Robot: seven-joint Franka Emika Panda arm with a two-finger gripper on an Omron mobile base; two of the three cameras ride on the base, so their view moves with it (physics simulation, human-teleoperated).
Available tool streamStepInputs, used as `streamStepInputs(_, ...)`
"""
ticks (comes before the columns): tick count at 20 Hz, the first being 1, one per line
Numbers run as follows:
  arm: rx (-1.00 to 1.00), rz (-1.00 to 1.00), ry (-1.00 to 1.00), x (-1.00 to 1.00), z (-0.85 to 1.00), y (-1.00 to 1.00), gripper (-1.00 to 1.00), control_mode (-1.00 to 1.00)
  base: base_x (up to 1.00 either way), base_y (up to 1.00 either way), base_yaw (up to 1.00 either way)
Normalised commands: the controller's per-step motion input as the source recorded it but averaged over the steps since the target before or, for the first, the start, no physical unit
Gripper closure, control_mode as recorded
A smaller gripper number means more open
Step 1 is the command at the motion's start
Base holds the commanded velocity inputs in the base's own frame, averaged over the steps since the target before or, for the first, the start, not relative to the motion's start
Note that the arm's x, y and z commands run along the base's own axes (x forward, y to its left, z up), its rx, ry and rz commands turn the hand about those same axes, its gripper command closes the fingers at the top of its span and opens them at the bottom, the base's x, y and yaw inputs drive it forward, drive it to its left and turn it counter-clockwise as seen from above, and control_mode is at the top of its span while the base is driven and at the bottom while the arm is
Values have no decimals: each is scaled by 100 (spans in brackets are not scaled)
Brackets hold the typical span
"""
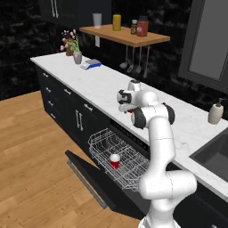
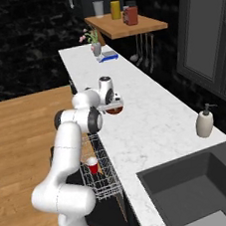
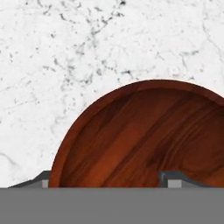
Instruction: Pick up the cup and bowl from the counter, place them in the dishwasher, and close the dishwasher door.
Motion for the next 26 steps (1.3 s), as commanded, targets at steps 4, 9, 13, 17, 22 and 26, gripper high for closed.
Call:
streamStepInputs(4,0,1,-1,5,-7,0,100,-100,0,0,0)
streamStepInputs(9,0,0,0,-11,0,21,100,-100,0,0,0)
streamStepInputs(13,0,0,0,-52,4,49,100,-100,0,0,0)
streamStepInputs(17,0,0,0,-92,28,70,100,-100,0,0,0)
streamStepInputs(22,0,0,0,-100,22,62,100,-100,0,0,0)
streamStepInputs(26,8,0,0,-100,3,68,100,-100,0,0,0)
